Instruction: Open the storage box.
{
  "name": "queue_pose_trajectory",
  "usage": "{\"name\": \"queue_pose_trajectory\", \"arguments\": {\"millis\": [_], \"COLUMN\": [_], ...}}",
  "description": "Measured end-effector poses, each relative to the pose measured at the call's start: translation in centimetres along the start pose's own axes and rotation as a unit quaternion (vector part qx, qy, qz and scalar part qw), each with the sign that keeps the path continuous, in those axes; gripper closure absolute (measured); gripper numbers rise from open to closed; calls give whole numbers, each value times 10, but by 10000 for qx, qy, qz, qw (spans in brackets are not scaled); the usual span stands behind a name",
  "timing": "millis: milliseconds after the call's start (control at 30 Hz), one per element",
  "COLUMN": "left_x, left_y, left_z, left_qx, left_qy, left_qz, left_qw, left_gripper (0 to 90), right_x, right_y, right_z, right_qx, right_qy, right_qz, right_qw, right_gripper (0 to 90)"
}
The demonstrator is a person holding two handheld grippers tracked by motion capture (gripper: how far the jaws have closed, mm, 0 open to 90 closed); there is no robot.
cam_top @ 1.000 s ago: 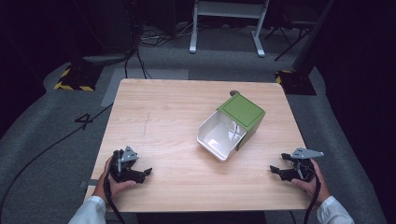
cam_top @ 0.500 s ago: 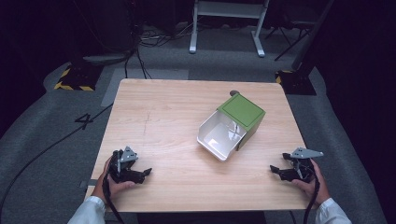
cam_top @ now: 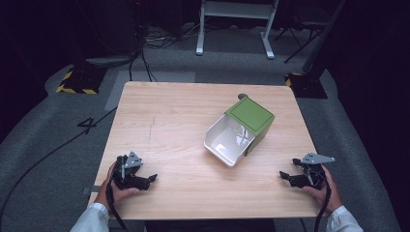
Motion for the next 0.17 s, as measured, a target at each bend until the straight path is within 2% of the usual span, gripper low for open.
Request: {"name": "queue_pose_trajectory", "arguments": {"millis": [167], "left_x": [0], "left_y": [0], "left_z": [0], "left_qx": [2], "left_qy": [6], "left_qz": [2], "left_qw": [10000], "left_gripper": [124], "right_x": [0], "right_y": [0], "right_z": [0], "right_qx": [1], "right_qy": [1], "right_qz": [0], "right_qw": [10000], "right_gripper": [149]}}
Point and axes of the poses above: each handheld gripper's, and its own axes: y roughly forward along the jaws, x roughly out of its top, z roughly to its left, the point moved 4 cm from there along y, roughly forward along the jaws, and after that the axes turned 2 degrees about -y, right-handed, at the moved point
